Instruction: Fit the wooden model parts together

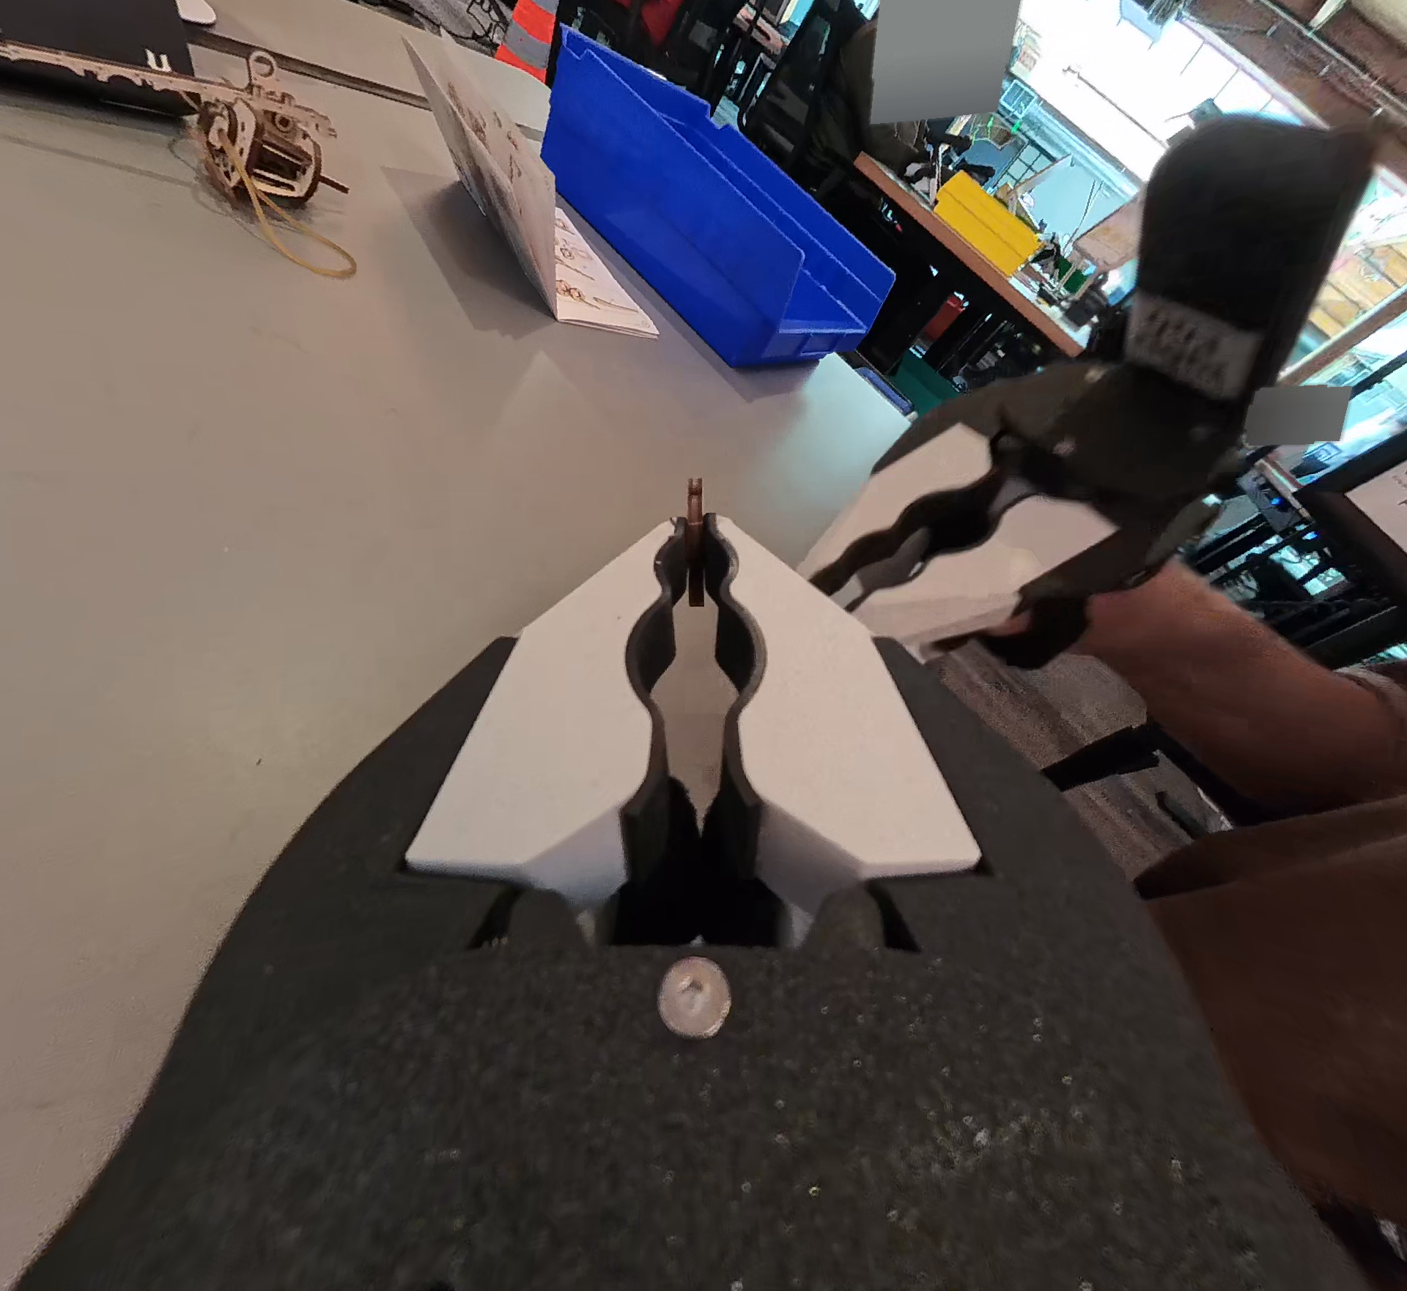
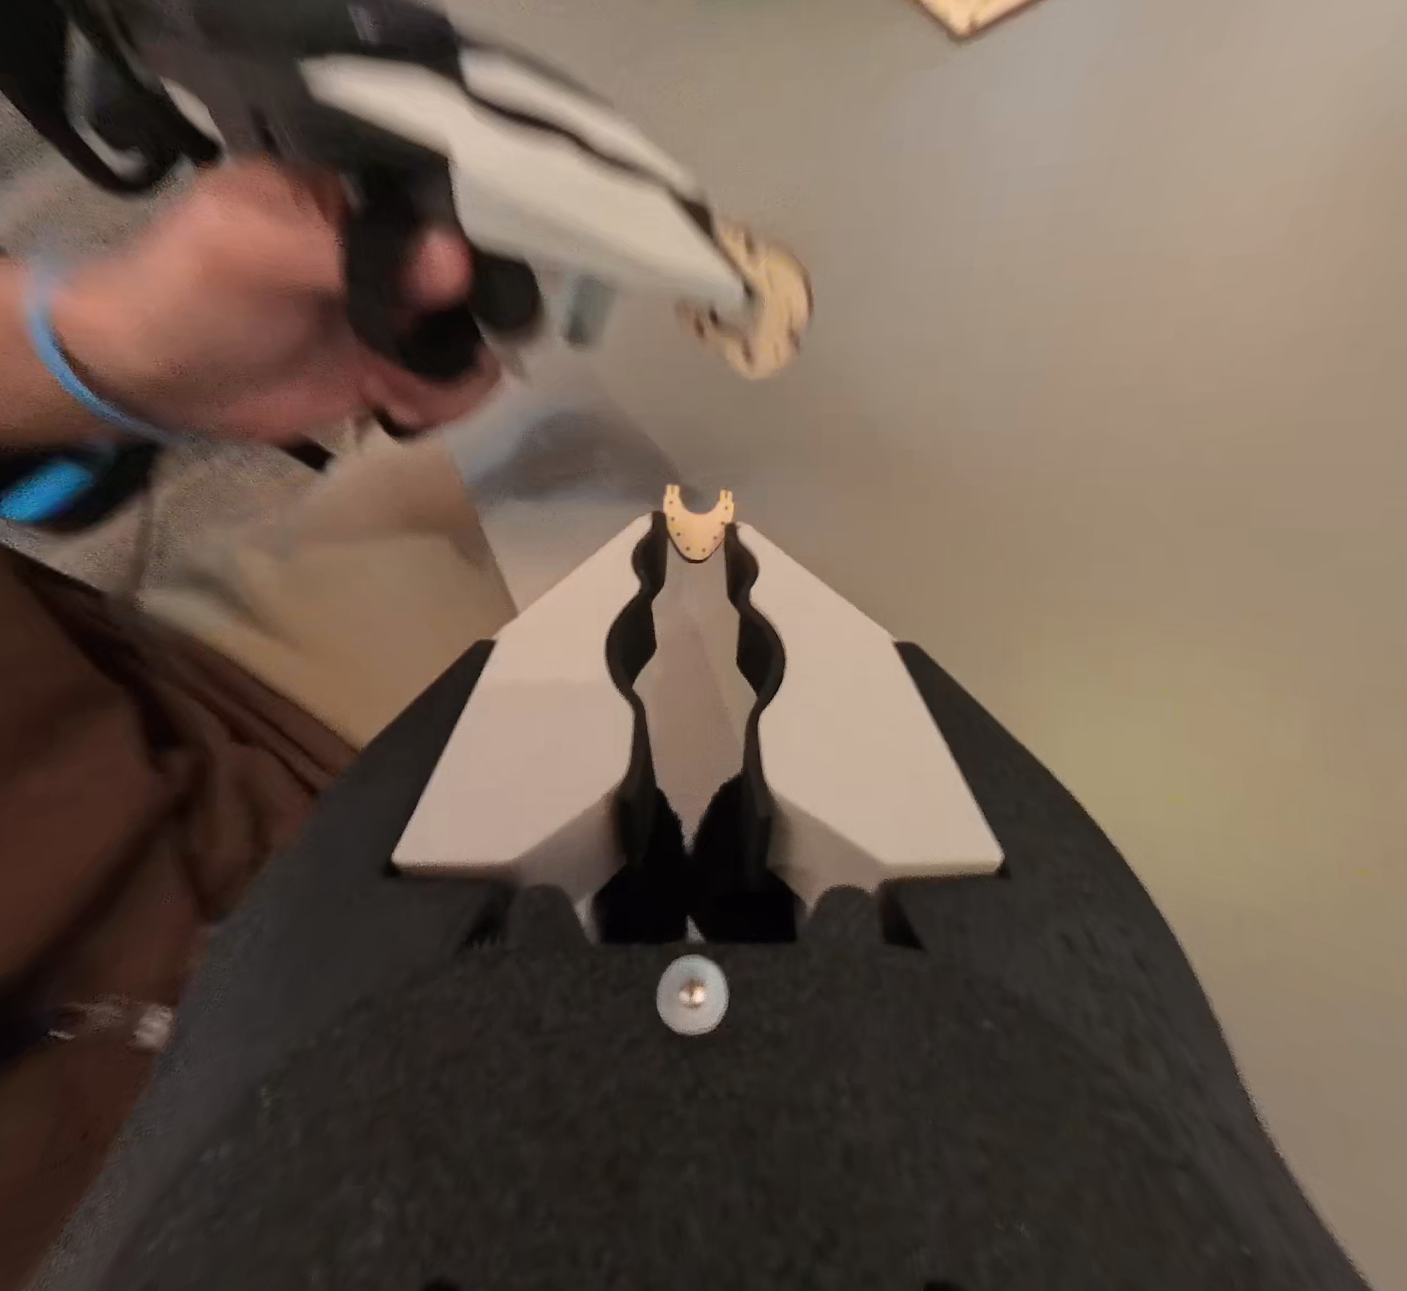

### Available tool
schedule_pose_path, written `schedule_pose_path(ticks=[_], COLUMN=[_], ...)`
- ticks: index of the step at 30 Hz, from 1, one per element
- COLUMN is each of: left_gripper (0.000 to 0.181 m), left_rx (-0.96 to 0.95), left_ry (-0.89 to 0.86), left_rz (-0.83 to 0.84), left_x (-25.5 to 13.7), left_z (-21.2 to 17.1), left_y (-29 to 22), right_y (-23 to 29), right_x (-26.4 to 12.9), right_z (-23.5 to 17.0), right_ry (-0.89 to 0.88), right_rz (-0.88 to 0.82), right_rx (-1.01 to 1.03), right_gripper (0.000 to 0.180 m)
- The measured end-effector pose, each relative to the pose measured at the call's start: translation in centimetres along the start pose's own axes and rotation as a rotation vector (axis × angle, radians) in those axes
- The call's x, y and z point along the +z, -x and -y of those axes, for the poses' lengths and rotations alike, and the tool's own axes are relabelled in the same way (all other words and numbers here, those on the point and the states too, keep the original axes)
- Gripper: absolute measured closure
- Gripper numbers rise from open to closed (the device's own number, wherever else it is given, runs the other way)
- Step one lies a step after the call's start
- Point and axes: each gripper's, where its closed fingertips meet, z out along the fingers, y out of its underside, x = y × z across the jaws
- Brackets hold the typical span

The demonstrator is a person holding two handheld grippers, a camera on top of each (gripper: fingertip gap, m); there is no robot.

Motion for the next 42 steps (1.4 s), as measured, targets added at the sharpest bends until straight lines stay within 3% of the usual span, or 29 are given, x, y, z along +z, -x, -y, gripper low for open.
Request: schedule_pose_path(ticks=[5,14,42], left_gripper=[0.18,0.18,0.18], left_rx=[0.058,0.194,0.084], left_ry=[0.018,0.033,0.087], left_rz=[0.033,0.125,0.208], left_x=[0.4,0.8,2.0], left_z=[-0.2,-0.3,-2.1], left_y=[-0.3,-1.4,-0.5], right_y=[0.5,-0.8,-1.5], right_x=[-0.1,0.0,0.5], right_z=[2.2,1.9,1.1], right_ry=[0.02,0.044,0.083], right_rz=[-0.04,-0.18,-0.172], right_rx=[0.084,0.088,0.181], right_gripper=[0.165,0.165,0.166])
